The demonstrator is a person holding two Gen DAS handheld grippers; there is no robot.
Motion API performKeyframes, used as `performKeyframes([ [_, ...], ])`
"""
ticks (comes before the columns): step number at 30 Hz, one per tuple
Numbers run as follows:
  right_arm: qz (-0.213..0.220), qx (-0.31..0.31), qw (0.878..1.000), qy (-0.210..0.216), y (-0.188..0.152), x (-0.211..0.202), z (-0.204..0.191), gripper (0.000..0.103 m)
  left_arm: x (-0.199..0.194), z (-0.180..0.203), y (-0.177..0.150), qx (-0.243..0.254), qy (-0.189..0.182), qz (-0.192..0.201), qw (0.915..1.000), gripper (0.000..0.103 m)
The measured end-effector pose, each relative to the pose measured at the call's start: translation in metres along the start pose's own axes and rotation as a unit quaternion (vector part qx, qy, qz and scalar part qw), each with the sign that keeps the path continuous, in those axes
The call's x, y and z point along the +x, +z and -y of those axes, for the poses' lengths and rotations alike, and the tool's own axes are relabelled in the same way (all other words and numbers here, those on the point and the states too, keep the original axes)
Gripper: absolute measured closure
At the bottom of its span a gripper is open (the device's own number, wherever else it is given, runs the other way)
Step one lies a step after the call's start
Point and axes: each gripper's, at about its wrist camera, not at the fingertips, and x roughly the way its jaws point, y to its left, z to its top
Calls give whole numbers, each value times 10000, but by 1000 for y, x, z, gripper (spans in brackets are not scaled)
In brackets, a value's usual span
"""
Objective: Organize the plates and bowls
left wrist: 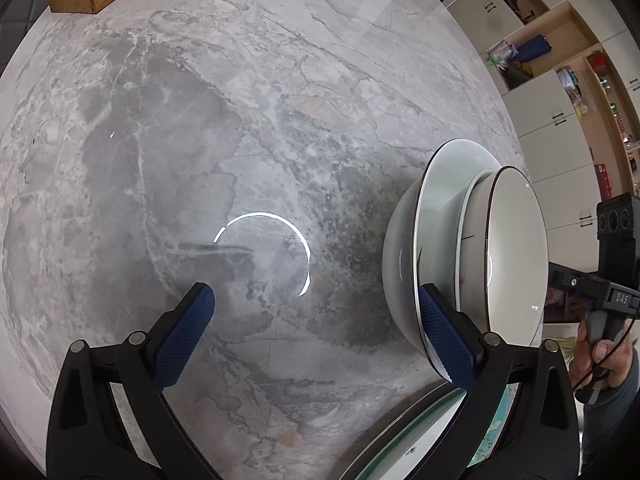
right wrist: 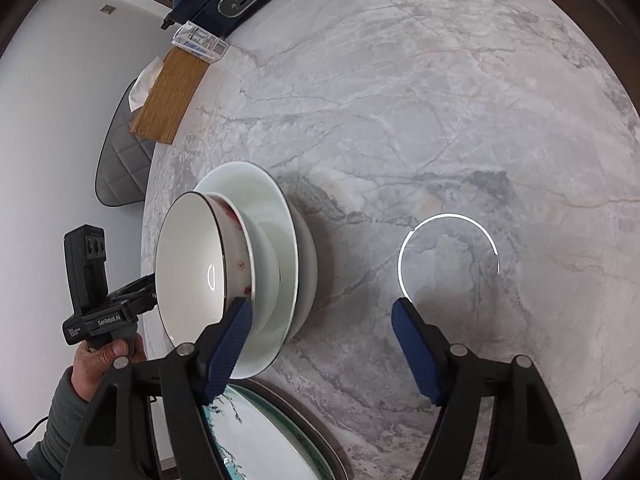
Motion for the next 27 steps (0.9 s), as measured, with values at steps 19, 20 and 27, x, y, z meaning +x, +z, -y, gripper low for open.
performKeyframes([
  [19, -64, -29, 9997, -244, 4, 21, 4, 43, 9, 3, -6, 16, -17, 140, 9999, 2],
  [20, -50, -51, 9997, -224, 6, 23, 4, 43, 8, 2, -7, 27, 1, 148, 9999, 2],
  [27, 28, -191, 9995, -267, 7, 35, -1, 46, 9, 9, -2, 137, 137, 157, 9997, 5],
])
